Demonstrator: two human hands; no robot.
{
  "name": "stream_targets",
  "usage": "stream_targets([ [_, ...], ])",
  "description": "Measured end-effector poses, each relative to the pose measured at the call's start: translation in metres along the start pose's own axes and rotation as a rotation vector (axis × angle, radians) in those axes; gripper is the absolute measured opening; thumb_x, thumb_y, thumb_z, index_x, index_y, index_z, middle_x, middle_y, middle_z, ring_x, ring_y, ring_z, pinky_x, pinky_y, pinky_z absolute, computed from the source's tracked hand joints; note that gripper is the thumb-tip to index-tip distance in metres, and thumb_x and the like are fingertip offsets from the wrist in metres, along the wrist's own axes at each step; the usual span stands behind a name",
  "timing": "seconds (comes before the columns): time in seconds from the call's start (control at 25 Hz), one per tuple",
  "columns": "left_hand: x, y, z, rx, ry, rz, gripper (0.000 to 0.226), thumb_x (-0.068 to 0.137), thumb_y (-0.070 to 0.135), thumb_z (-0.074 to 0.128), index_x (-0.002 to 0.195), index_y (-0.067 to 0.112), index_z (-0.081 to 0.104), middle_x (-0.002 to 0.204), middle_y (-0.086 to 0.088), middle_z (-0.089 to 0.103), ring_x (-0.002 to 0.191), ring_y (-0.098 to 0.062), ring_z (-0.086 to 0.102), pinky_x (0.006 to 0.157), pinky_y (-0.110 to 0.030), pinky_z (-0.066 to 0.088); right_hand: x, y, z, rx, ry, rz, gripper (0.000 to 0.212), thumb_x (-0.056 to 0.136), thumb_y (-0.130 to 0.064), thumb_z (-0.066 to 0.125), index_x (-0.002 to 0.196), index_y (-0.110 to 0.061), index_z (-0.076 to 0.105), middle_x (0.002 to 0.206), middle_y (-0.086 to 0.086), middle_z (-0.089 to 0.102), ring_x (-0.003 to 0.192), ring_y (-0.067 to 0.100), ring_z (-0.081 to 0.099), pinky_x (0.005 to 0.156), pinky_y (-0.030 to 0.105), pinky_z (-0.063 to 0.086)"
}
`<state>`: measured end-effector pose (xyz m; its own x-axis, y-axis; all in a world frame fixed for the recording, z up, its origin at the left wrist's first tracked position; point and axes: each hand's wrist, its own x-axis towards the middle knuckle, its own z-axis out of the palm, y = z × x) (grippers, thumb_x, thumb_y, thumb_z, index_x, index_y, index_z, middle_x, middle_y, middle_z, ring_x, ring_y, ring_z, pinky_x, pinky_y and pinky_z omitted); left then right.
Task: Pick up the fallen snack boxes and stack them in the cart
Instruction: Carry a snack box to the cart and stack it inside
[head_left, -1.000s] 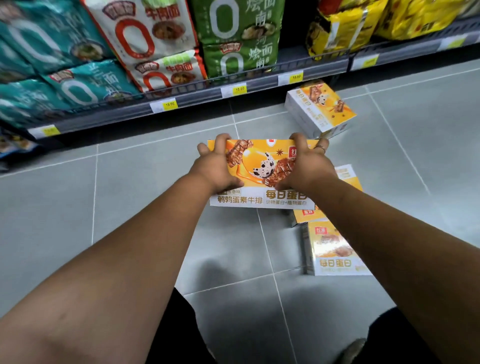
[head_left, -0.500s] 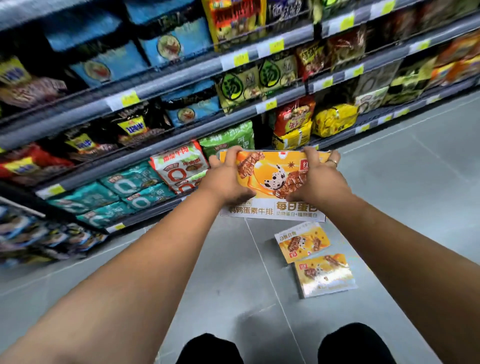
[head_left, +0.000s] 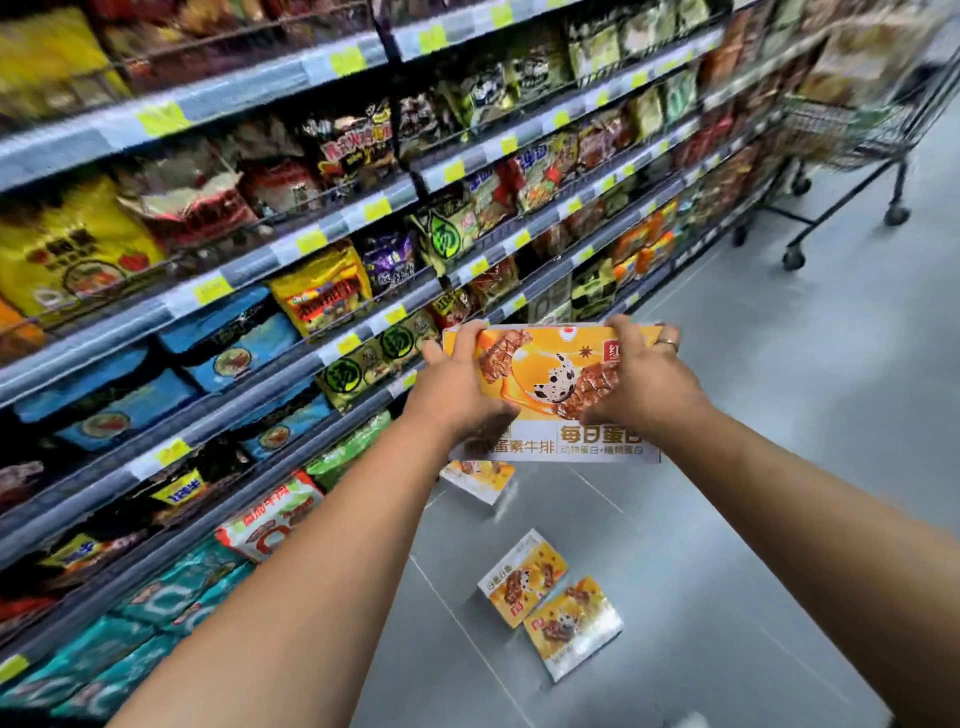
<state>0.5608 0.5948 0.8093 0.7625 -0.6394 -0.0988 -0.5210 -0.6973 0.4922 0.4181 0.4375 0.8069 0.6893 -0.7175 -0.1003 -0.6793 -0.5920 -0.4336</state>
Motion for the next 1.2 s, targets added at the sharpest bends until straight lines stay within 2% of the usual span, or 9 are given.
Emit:
stream_targets([
  [0.12,0.029,0.058,0.01,0.029,0.021,0.061,0.099,0.065,0.048,0.085,0.14,0.043,0.021,0.129,-0.013,0.031,0.099,-0.039,0.059,0.095,-0.045,0.048,0.02,0.038,-0.045,0.013,0.056,0.044,0.111,0.052,-0.039,0.093,0.137,-0.039,0.022,0.136,0.017,0.021,0.094,0.042,0.06,0.091,0.046,0.051],
  [0.28,0.079,0.155,0.029,0.018,0.036,0.153,0.097,0.067,0.05,0.083,0.141,0.043,0.022,0.13,-0.013,0.032,0.098,-0.036,0.06,0.09,-0.039,0.046,0.065,0.1,-0.117,-0.025,0.132,0.079,0.111,0.053,-0.042,0.092,0.138,-0.037,0.022,0.136,0.018,0.022,0.094,0.042,0.061,0.09,0.044,0.05],
  [0.44,0.135,0.235,0.046,-0.051,0.041,0.232,0.097,0.065,0.049,0.085,0.139,0.045,0.023,0.127,-0.011,0.033,0.101,-0.036,0.059,0.093,-0.042,0.049,0.114,0.155,-0.174,-0.027,0.199,0.124,0.109,0.054,-0.043,0.092,0.137,-0.038,0.022,0.14,0.018,0.02,0.096,0.043,0.06,0.093,0.045,0.05],
  [0.64,0.216,0.299,0.068,-0.057,0.025,0.301,0.096,0.064,0.047,0.086,0.138,0.045,0.024,0.127,-0.011,0.033,0.106,-0.036,0.056,0.098,-0.045,0.048,0.186,0.201,-0.208,-0.023,0.247,0.17,0.107,0.054,-0.044,0.091,0.135,-0.041,0.022,0.139,0.017,0.019,0.094,0.04,0.061,0.094,0.046,0.051],
  [0.8,0.305,0.35,0.092,-0.052,0.006,0.371,0.097,0.064,0.047,0.086,0.138,0.045,0.023,0.128,-0.012,0.033,0.106,-0.037,0.056,0.096,-0.045,0.048,0.259,0.235,-0.232,-0.015,0.303,0.232,0.103,0.057,-0.043,0.089,0.136,-0.04,0.023,0.136,0.015,0.021,0.093,0.041,0.061,0.094,0.045,0.05],
  [1.0,0.45,0.421,0.113,-0.077,-0.019,0.451,0.097,0.065,0.048,0.085,0.139,0.044,0.022,0.125,-0.012,0.033,0.101,-0.035,0.057,0.092,-0.042,0.05,0.394,0.271,-0.274,-0.031,0.36,0.276,0.1,0.06,-0.041,0.088,0.136,-0.039,0.024,0.134,0.016,0.022,0.09,0.042,0.061,0.092,0.044,0.051],
  [1.2,0.578,0.49,0.126,-0.075,-0.057,0.507,0.097,0.064,0.046,0.086,0.139,0.043,0.024,0.126,-0.013,0.032,0.1,-0.036,0.058,0.096,-0.045,0.049,0.515,0.303,-0.31,-0.02,0.408,0.339,0.1,0.061,-0.041,0.088,0.139,-0.037,0.025,0.136,0.017,0.023,0.092,0.042,0.06,0.091,0.043,0.048],
])
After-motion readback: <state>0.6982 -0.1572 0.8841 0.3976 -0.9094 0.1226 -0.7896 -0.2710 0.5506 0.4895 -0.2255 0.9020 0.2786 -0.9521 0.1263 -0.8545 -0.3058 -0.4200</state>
